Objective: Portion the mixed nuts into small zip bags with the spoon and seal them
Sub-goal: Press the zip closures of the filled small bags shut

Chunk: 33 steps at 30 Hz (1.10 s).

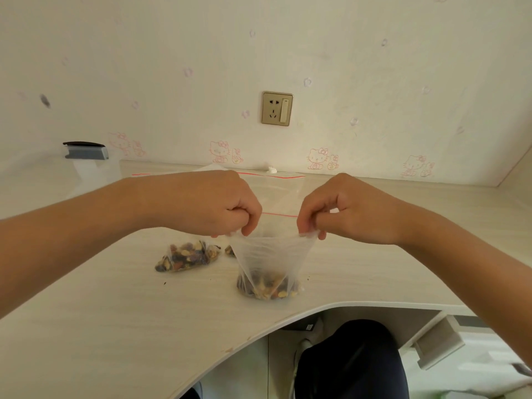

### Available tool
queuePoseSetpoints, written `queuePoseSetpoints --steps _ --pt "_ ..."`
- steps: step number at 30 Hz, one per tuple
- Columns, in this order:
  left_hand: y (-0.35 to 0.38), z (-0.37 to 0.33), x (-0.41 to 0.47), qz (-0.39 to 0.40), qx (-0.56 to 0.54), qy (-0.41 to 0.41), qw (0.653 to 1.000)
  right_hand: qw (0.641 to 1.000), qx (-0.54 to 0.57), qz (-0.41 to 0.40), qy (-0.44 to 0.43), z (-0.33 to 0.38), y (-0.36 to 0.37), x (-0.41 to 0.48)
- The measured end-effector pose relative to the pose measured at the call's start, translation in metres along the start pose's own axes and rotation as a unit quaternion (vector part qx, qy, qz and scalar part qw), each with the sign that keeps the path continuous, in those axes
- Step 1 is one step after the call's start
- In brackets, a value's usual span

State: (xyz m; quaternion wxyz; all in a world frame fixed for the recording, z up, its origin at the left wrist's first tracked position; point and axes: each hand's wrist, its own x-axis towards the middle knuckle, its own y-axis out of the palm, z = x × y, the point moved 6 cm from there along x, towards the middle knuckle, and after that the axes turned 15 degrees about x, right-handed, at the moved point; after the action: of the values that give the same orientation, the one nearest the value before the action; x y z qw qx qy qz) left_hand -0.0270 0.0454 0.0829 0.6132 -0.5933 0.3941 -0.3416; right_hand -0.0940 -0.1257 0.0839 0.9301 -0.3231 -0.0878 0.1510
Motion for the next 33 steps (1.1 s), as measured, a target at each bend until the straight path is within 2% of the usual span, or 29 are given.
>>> queuePoseSetpoints --steps 5,12,15,20,25,28,33 --pt "-0.003 0.005 -0.015 -0.009 0.038 0.016 0.999 1.0 -0.003 0.017 -0.022 0.001 -0.009 -0.012" --pt "-0.012 0.006 -0.027 -0.082 0.132 0.058 0.986 0.999 0.016 -0.017 -0.026 -0.011 -0.017 -0.016" --pt "-0.017 0.005 -0.028 -0.11 0.097 0.06 0.987 0.998 0.044 -0.043 -0.018 -0.014 -0.02 -0.016" --pt "-0.013 0.003 -0.024 -0.082 0.041 0.061 0.994 0.998 0.039 -0.035 -0.028 -0.01 -0.014 -0.014" --pt "-0.016 0.004 -0.028 -0.113 0.096 0.072 0.986 0.999 -0.013 -0.019 -0.047 -0.008 -0.013 -0.017" --pt "-0.014 0.004 -0.028 -0.116 0.071 0.08 0.987 0.997 -0.039 -0.024 -0.058 -0.006 -0.012 -0.019" --pt "-0.013 0.008 -0.026 -0.129 0.052 0.072 0.988 0.998 -0.052 -0.006 -0.03 -0.005 -0.009 -0.019"
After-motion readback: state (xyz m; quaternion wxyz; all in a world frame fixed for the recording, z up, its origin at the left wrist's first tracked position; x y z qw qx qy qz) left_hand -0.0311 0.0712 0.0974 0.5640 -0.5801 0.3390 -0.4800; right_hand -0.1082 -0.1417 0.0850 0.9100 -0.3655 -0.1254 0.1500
